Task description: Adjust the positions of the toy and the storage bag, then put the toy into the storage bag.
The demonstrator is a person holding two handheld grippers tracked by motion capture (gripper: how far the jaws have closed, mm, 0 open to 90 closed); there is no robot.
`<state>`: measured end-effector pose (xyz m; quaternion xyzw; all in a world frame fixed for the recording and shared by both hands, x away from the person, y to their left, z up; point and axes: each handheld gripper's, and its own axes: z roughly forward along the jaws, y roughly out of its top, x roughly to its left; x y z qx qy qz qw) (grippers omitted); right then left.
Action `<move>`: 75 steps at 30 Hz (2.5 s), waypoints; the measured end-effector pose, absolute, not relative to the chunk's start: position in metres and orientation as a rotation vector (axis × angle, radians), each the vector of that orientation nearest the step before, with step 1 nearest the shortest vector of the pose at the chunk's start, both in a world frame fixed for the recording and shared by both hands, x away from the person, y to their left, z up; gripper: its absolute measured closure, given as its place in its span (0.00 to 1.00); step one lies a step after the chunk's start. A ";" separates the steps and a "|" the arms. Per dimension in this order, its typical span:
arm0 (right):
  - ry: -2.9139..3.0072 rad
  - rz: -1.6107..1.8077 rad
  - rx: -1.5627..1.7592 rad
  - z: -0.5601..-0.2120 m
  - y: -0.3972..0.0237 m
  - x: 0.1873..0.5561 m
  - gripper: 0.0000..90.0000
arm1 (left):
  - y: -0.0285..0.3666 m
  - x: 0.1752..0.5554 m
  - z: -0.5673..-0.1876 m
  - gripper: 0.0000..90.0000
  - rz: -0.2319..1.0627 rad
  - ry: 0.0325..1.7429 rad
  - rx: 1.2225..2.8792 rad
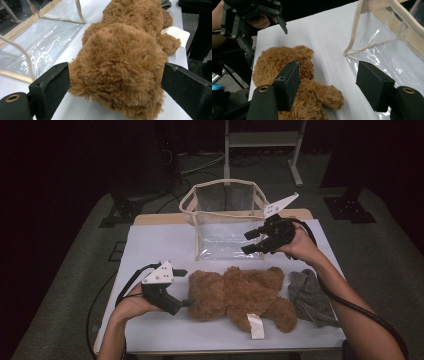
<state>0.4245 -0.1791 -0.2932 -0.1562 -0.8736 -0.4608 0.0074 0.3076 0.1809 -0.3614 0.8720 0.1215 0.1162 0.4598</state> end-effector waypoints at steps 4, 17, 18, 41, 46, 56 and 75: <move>-2.751 -1.424 -0.450 -0.290 -0.170 0.429 0.38 | 0.183 0.308 -0.360 0.09 0.296 0.309 2.145; -2.812 -1.370 -0.379 -0.271 -0.146 0.448 0.39 | 0.188 0.308 -0.360 0.09 0.294 0.308 2.150; -2.811 -1.371 -0.376 -0.269 -0.144 0.449 0.39 | 0.188 0.308 -0.360 0.09 0.294 0.309 2.149; -2.861 -1.343 -0.418 -0.247 -0.128 0.500 0.43 | 0.197 0.309 -0.360 0.09 0.296 0.323 2.142; -2.868 -1.310 -0.464 -0.257 -0.126 0.514 0.45 | 0.198 0.309 -0.361 0.09 0.294 0.328 2.143; -2.884 -1.220 -0.549 -0.272 -0.127 0.526 0.62 | 0.200 0.308 -0.359 0.09 0.301 0.322 2.136; -2.927 -1.122 -0.599 -0.279 -0.124 0.511 0.96 | 0.203 0.306 -0.354 0.09 0.315 0.319 2.120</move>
